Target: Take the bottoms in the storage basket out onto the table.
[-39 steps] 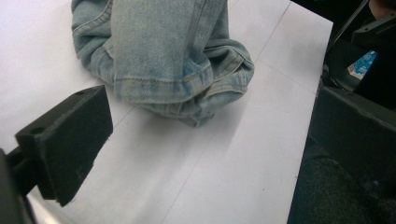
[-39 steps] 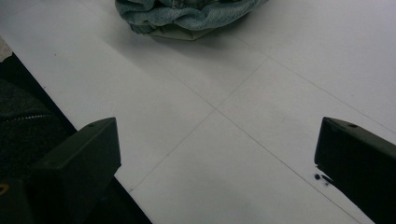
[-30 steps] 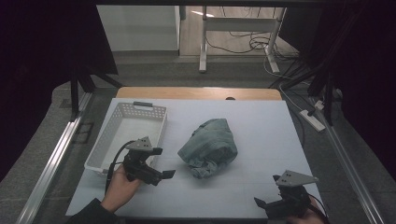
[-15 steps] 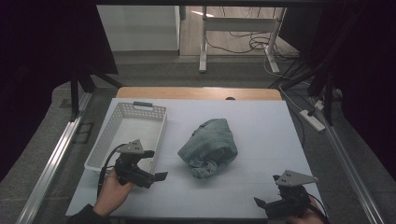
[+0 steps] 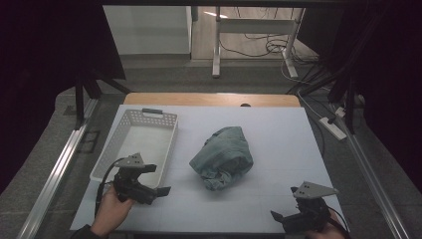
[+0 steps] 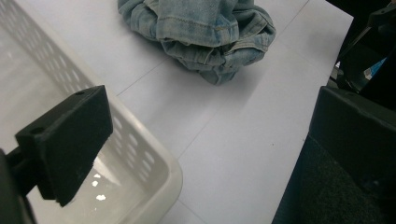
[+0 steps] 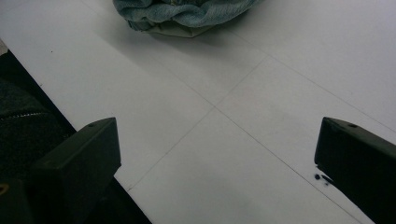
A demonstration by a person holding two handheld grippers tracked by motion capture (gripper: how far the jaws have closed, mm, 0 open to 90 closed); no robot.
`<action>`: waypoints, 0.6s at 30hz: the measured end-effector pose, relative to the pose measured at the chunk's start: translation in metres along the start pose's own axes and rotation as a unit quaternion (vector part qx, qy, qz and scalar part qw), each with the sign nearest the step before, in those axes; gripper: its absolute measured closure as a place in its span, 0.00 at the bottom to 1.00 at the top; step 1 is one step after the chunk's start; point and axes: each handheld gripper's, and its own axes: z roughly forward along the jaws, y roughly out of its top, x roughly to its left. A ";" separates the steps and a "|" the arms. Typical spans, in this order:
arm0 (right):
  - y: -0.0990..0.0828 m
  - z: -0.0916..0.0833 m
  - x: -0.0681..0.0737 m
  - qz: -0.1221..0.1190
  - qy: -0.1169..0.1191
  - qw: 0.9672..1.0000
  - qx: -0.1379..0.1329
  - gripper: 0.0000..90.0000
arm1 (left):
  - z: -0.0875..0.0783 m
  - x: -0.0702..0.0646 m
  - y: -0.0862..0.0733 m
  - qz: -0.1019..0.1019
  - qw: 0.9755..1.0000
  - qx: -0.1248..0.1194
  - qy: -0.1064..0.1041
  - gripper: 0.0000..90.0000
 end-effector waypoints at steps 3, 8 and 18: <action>0.000 0.000 0.000 -0.001 0.000 1.000 0.001 0.01 | -0.003 0.000 -0.004 -0.004 1.000 0.000 0.003 0.00; 0.000 0.000 0.000 -0.001 0.000 1.000 0.002 0.01 | -0.009 0.002 -0.011 -0.013 1.000 -0.001 0.007 0.00; 0.000 0.001 0.000 -0.002 0.000 1.000 0.005 0.01 | -0.022 0.006 -0.026 -0.035 0.999 -0.005 0.012 0.00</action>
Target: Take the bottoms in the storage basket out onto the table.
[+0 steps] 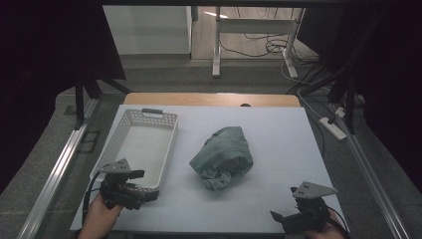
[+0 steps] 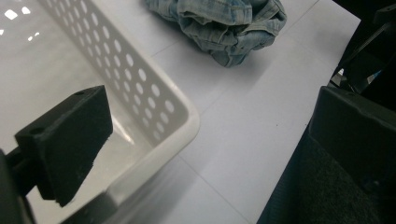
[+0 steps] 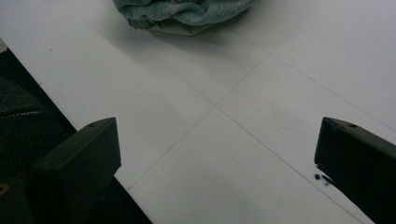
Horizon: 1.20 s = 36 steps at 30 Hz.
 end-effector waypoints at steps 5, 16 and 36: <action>0.000 0.000 0.000 -0.001 0.000 1.000 0.001 0.01 | -0.006 0.003 -0.008 -0.010 1.000 0.001 0.001 0.00; 0.000 0.001 0.000 -0.001 0.000 1.000 0.002 0.01 | -0.022 0.007 -0.025 -0.028 0.999 -0.003 0.020 0.00; 0.000 0.001 0.001 -0.002 0.000 1.000 0.006 0.01 | -0.041 0.007 -0.046 -0.045 0.998 0.003 0.052 0.00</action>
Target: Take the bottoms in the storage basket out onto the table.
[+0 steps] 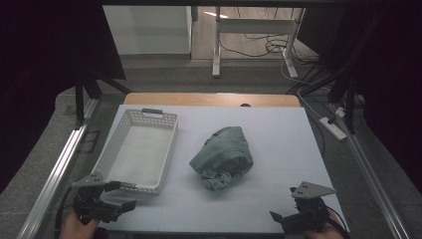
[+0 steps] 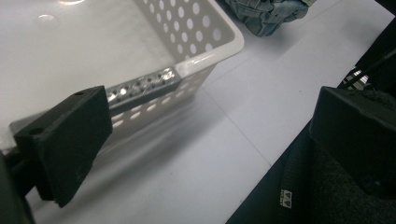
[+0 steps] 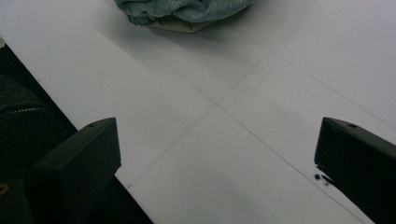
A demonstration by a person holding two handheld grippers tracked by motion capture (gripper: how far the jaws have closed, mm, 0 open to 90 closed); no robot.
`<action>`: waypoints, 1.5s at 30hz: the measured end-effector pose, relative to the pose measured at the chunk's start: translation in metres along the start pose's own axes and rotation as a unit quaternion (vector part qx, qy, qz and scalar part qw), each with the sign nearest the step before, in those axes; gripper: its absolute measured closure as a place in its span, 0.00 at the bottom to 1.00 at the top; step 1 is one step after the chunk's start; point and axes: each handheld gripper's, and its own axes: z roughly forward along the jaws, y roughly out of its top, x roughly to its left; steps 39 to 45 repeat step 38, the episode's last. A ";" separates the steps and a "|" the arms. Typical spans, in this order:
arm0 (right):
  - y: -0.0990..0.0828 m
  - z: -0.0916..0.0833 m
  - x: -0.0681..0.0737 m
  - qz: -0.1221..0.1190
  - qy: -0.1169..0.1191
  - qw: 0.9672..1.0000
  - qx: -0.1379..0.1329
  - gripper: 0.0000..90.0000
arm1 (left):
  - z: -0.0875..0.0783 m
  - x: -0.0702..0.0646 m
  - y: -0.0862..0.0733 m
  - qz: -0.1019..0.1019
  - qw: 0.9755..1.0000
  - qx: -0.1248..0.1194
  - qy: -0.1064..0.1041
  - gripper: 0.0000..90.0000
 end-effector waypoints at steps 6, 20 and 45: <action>0.000 0.000 0.000 -0.002 -0.002 1.000 0.002 0.01 | -0.007 0.001 -0.006 -0.007 1.000 -0.009 0.002 0.00; 0.000 0.001 0.001 -0.002 -0.003 1.000 0.003 0.01 | -0.018 0.001 -0.015 -0.015 1.000 -0.013 0.014 0.00; 0.001 0.002 0.001 -0.005 -0.006 1.000 0.010 0.01 | -0.023 0.001 -0.020 -0.026 0.999 -0.005 0.025 0.00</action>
